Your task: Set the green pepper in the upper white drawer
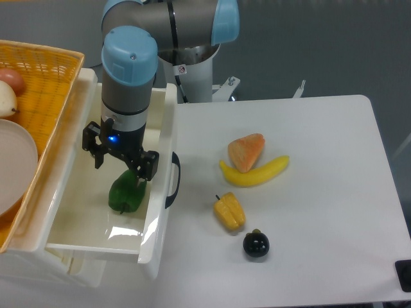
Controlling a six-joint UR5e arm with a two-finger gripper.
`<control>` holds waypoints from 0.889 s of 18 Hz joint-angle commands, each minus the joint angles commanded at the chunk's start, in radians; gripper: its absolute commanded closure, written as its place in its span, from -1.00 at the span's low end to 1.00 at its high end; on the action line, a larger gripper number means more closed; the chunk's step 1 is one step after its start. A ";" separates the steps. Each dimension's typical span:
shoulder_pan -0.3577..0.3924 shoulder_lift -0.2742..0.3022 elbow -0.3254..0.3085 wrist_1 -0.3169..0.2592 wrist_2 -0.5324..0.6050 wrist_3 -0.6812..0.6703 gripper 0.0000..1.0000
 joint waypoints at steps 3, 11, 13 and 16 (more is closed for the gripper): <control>0.008 0.006 0.005 0.041 -0.003 -0.003 -0.90; 0.092 0.054 0.006 0.078 -0.052 -0.005 -0.96; 0.132 0.061 0.006 0.084 -0.072 -0.003 -0.97; 0.204 0.061 0.006 0.094 -0.074 -0.003 -0.98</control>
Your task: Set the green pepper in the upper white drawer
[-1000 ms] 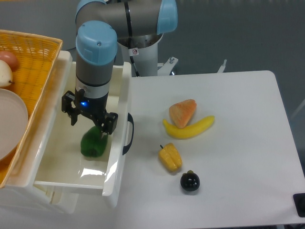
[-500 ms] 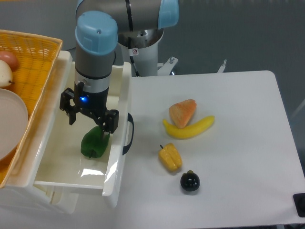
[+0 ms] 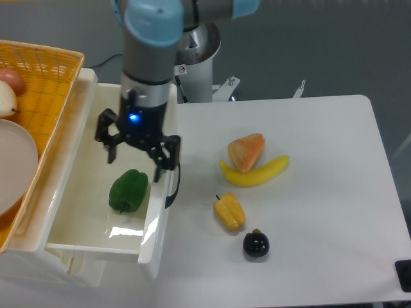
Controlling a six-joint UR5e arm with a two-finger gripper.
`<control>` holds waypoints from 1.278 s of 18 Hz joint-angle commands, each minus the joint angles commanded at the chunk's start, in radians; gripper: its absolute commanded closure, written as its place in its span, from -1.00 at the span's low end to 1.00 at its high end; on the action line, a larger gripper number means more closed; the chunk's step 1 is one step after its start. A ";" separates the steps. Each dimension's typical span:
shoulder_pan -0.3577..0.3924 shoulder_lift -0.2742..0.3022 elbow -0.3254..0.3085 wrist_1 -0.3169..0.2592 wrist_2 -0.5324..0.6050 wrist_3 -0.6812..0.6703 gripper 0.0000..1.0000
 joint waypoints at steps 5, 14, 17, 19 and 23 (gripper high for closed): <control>0.135 -0.024 -0.002 0.008 0.002 0.038 -1.00; 0.333 -0.164 -0.012 0.006 0.119 0.262 -1.00; 0.342 -0.221 -0.014 0.011 0.239 0.310 -1.00; 0.342 -0.262 -0.011 0.012 0.281 0.360 -1.00; 0.361 -0.307 -0.014 0.029 0.348 0.454 -1.00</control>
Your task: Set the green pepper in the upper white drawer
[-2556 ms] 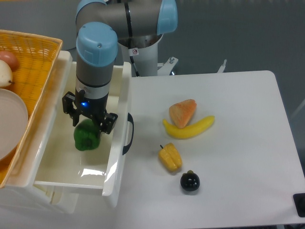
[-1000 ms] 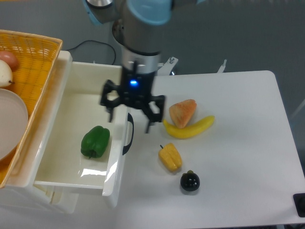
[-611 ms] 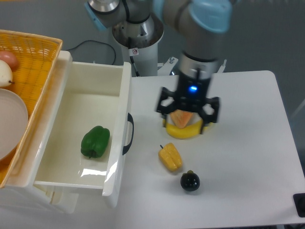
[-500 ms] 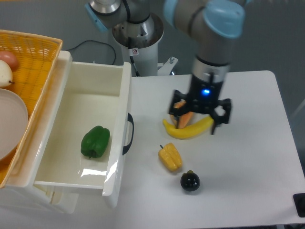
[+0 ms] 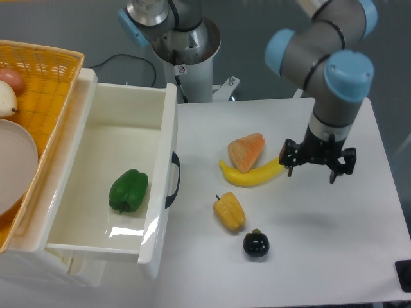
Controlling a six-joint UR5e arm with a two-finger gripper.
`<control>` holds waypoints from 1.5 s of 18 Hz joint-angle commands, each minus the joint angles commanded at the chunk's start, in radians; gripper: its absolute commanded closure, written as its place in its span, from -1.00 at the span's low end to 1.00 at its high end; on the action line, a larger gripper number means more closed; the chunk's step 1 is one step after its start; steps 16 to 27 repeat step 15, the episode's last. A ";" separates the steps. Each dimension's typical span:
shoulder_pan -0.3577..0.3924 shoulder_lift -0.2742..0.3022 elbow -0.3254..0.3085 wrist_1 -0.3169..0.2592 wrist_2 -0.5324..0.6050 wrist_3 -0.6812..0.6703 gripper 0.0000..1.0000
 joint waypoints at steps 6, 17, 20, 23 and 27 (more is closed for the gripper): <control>0.031 -0.022 -0.026 0.002 0.002 0.172 -1.00; 0.054 -0.058 -0.022 0.005 0.003 0.305 -1.00; 0.054 -0.058 -0.022 0.005 0.003 0.305 -1.00; 0.054 -0.058 -0.022 0.005 0.003 0.305 -1.00; 0.054 -0.058 -0.022 0.005 0.003 0.305 -1.00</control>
